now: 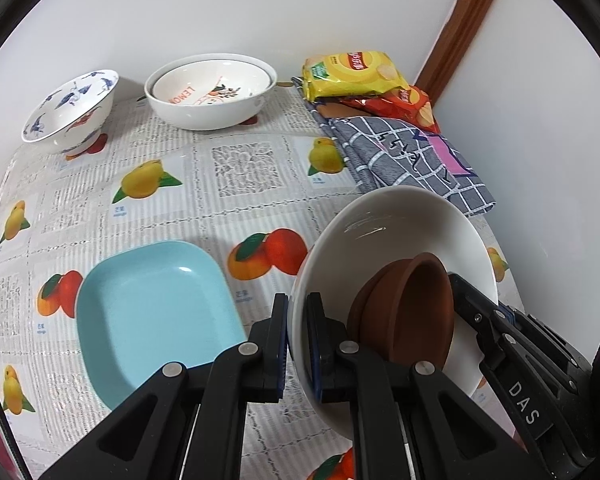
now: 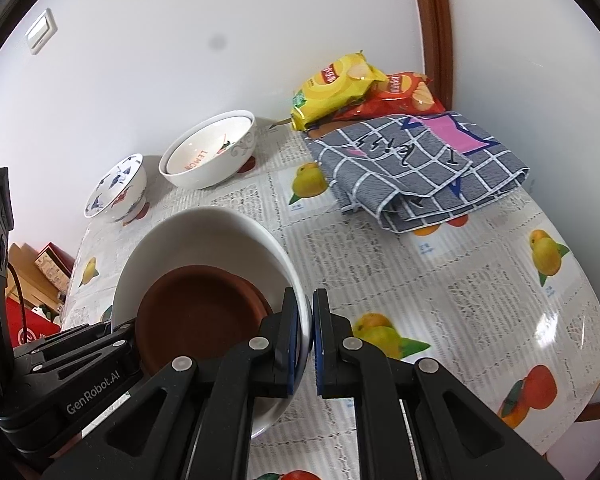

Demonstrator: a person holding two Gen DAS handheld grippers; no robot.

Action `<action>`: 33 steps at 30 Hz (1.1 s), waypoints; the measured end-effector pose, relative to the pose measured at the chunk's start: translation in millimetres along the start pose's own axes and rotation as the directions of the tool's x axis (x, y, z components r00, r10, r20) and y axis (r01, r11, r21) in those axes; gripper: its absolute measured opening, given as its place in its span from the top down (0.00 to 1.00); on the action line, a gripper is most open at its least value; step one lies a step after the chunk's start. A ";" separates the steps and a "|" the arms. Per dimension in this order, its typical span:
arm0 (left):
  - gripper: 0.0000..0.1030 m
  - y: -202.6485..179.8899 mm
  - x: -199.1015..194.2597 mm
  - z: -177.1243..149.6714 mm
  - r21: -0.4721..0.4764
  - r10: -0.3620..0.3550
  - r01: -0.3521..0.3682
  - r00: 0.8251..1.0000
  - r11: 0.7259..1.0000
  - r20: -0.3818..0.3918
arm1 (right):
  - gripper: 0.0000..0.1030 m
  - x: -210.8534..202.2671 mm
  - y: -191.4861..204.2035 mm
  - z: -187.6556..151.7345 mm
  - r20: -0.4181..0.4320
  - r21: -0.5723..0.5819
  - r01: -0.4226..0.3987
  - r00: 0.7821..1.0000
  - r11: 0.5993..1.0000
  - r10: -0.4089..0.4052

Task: Organize plates and bowls
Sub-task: 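Lift the white bowl with both grippers and carry it toward the plate stack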

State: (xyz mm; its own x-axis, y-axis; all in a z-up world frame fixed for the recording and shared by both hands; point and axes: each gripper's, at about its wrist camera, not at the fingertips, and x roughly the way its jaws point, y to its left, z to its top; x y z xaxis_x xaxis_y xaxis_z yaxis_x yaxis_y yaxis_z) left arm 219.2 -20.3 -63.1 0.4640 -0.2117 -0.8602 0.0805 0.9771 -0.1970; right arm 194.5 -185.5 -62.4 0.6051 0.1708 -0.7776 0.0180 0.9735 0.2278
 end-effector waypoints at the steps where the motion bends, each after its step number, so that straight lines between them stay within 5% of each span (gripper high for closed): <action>1: 0.91 1.9 -0.3 -0.3 -0.002 0.001 -0.001 1.000 1.000 0.001 | 0.93 0.6 2.1 -0.5 -0.001 -0.002 -0.002 1.000 1.000 0.002; 33: 0.91 65.3 -4.8 -3.2 -0.079 0.047 -0.047 0.999 0.996 0.004 | 0.93 29.2 58.9 -3.6 -0.035 -0.064 -0.059 0.998 0.996 0.057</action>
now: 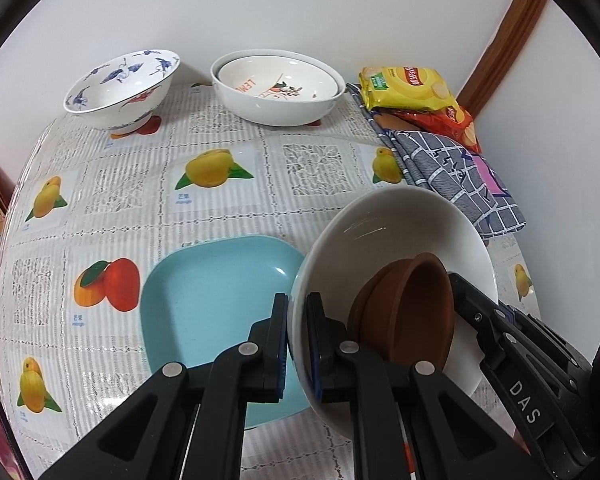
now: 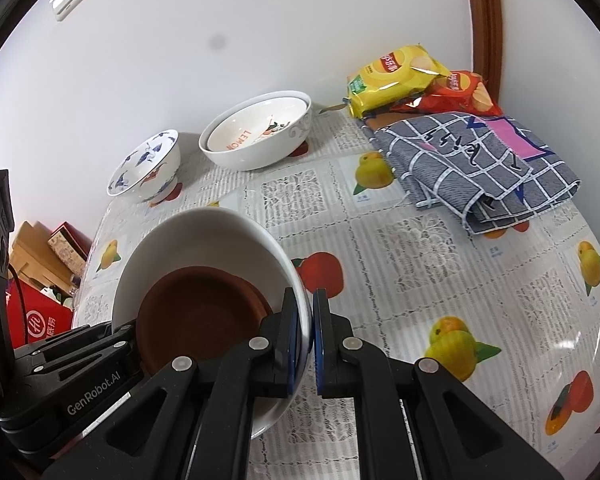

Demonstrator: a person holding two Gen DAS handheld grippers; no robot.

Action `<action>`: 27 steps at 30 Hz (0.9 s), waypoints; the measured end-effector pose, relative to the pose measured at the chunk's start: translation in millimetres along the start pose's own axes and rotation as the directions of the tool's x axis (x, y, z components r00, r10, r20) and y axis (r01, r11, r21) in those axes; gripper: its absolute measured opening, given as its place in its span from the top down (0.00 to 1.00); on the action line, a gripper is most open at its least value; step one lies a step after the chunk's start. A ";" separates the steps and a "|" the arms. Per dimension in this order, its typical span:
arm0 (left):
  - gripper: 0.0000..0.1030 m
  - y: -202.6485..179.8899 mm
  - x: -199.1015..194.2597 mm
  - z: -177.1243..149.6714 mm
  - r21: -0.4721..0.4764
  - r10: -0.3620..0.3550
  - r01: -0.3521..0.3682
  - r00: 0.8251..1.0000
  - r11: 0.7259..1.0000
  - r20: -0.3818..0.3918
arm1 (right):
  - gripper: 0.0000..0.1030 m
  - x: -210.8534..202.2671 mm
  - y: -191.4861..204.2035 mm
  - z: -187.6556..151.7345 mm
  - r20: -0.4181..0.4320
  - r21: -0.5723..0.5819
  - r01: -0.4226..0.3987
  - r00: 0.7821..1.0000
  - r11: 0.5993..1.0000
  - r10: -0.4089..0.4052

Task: Organize plates and bowls
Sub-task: 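Lift the white bowl with both grippers and carry it toward the plate stack, then lower the white bowl onto the light-blue plate with both grippers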

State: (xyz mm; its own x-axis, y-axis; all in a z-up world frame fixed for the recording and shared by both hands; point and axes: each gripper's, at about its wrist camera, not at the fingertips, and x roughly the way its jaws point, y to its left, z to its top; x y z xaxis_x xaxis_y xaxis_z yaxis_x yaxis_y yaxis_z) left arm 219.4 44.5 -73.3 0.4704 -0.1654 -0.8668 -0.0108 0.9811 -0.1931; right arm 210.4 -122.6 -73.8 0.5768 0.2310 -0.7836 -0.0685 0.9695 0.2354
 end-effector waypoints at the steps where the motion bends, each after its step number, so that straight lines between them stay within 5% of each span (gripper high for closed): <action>1: 0.91 2.1 0.0 0.2 -0.003 0.001 -0.001 1.000 1.000 -0.001 | 0.93 1.0 1.6 0.1 -0.001 -0.002 -0.001 1.000 1.000 0.001; 27: 0.91 53.3 0.8 -5.2 -0.067 0.039 -0.040 0.999 0.997 -0.010 | 0.93 27.5 45.3 -6.6 -0.042 -0.060 -0.048 0.998 0.997 0.046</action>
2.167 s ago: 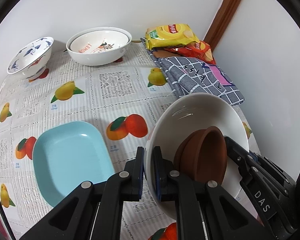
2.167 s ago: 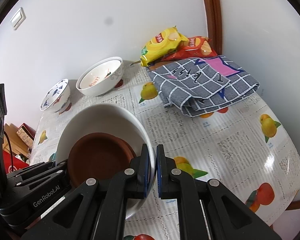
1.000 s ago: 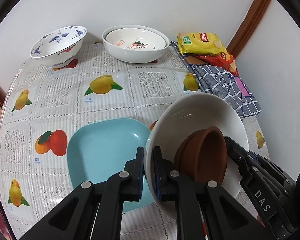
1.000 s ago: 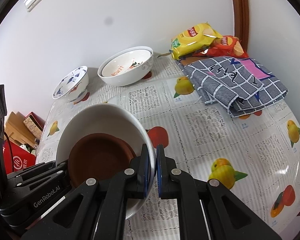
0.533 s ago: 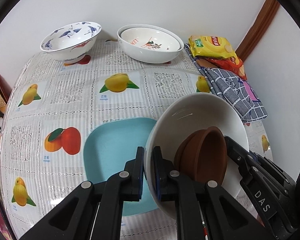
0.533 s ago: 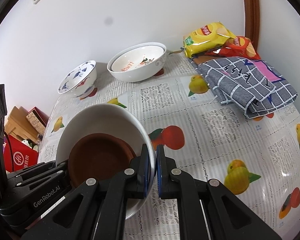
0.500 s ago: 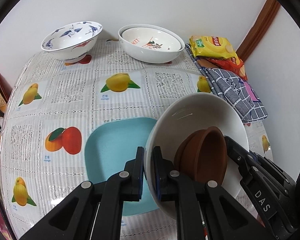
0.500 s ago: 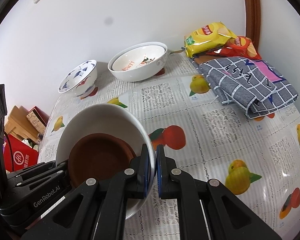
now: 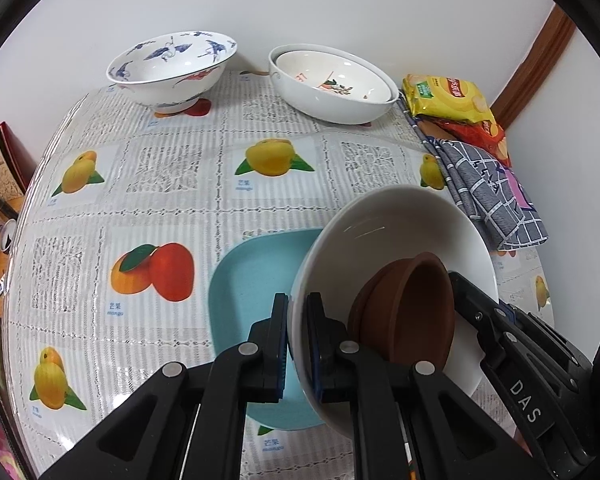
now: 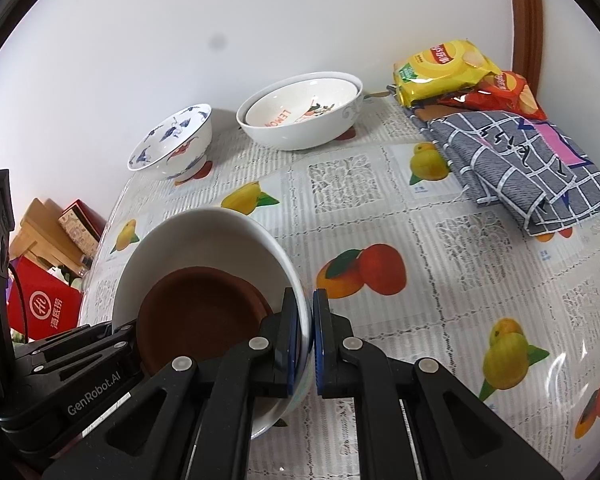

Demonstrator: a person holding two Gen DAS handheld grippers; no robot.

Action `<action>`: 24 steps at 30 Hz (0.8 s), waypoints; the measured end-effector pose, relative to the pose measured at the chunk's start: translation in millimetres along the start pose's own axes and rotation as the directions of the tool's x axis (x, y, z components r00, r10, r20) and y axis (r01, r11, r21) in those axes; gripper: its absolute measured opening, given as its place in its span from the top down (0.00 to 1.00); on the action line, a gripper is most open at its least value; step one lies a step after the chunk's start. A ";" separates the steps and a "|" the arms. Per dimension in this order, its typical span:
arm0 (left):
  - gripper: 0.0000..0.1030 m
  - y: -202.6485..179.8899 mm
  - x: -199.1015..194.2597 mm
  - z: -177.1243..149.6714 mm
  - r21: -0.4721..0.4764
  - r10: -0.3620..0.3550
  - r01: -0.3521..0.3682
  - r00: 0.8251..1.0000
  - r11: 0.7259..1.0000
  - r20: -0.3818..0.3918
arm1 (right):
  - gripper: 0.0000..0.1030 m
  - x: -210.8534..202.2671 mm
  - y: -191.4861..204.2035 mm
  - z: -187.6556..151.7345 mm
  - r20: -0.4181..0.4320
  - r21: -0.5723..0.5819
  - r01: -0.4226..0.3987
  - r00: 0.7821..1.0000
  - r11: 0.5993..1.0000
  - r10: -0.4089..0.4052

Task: Organize plates and bowls
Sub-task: 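Lower the white bowl onto the light-blue plate with both grippers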

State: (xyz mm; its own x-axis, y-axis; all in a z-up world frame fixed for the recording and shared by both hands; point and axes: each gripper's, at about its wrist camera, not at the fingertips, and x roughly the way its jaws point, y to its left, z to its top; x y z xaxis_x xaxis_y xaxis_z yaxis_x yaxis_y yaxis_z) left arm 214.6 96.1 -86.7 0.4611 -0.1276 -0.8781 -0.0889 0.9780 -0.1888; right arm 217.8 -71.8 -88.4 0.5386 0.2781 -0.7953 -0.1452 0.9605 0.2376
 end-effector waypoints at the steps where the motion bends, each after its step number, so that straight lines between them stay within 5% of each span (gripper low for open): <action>1: 0.91 2.4 0.5 -0.3 -0.003 0.001 -0.001 1.000 1.000 -0.001 | 0.93 1.3 1.5 -0.4 -0.002 -0.002 -0.001 1.000 1.000 0.001; 24: 0.90 31.8 27.0 -7.9 -0.044 0.015 -0.017 0.998 0.999 -0.060 | 0.93 38.9 21.3 -8.2 -0.081 -0.040 -0.006 0.997 0.999 0.003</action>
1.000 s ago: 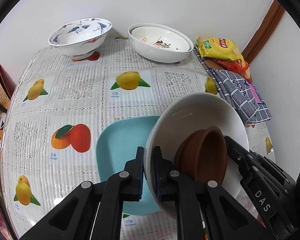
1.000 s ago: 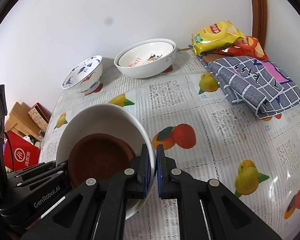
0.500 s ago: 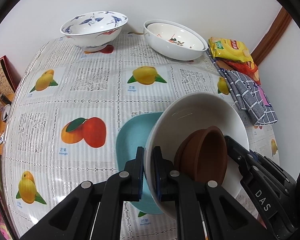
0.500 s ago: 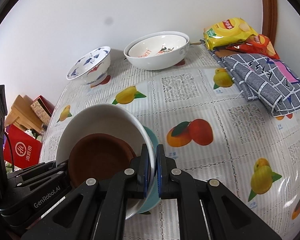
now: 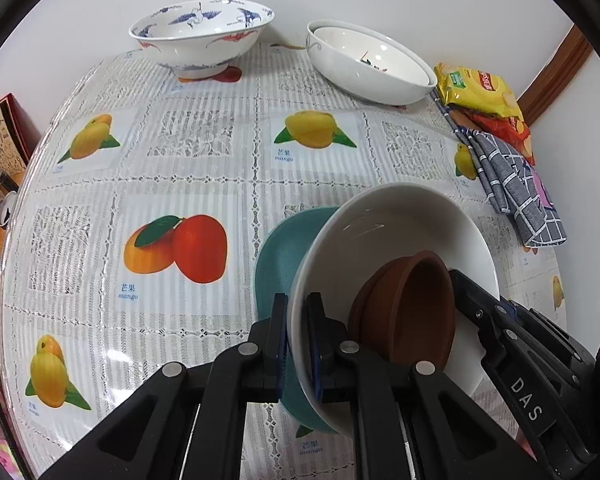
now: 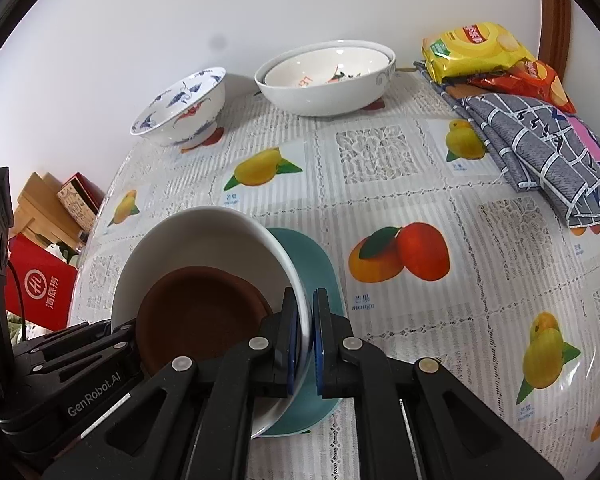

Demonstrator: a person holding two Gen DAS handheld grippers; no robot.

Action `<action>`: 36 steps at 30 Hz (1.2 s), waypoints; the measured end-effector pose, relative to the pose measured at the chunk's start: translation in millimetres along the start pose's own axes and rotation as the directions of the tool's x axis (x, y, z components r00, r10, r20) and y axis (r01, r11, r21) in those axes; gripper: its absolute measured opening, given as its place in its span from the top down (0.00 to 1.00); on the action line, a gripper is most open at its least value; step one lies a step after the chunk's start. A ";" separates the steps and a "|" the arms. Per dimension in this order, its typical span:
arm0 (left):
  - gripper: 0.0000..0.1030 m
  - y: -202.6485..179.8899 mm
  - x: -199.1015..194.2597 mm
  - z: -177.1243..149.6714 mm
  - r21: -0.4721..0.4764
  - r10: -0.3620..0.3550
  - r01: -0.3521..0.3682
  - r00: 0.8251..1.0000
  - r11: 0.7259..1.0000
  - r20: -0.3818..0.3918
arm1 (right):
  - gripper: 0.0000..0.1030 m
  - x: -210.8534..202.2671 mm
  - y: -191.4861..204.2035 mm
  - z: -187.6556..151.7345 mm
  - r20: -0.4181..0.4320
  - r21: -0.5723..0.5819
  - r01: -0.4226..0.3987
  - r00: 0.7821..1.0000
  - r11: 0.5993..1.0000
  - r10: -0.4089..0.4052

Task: Organize plates and bowls
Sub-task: 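Lower the white bowl onto the light-blue plate with both grippers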

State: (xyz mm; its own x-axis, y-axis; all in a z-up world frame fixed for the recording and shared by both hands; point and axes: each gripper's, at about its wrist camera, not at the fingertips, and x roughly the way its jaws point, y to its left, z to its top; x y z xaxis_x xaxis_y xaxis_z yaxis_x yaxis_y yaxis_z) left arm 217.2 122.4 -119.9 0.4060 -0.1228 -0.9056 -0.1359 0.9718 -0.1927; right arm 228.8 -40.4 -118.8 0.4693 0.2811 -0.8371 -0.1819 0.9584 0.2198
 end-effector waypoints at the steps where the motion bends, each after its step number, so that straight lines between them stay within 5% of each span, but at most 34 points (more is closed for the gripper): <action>1: 0.90 0.3 2.2 -0.3 -0.001 0.000 0.000 1.000 1.000 -0.005 | 0.93 2.4 -0.4 0.1 -0.009 -0.001 0.001 1.000 1.000 -0.001; 36: 0.86 4.7 9.8 2.2 0.009 -0.009 0.010 1.000 1.000 -0.016 | 0.88 14.4 -6.3 -0.6 -0.035 -0.033 -0.008 0.999 0.999 0.007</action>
State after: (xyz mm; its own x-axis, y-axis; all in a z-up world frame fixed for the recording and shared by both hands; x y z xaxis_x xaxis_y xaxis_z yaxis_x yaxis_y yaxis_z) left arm 222.5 126.3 -128.9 0.3930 -0.1351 -0.9096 -0.1234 0.9725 -0.1977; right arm 236.1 -42.4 -132.6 0.4375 0.2859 -0.8526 -0.2141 0.9540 0.2100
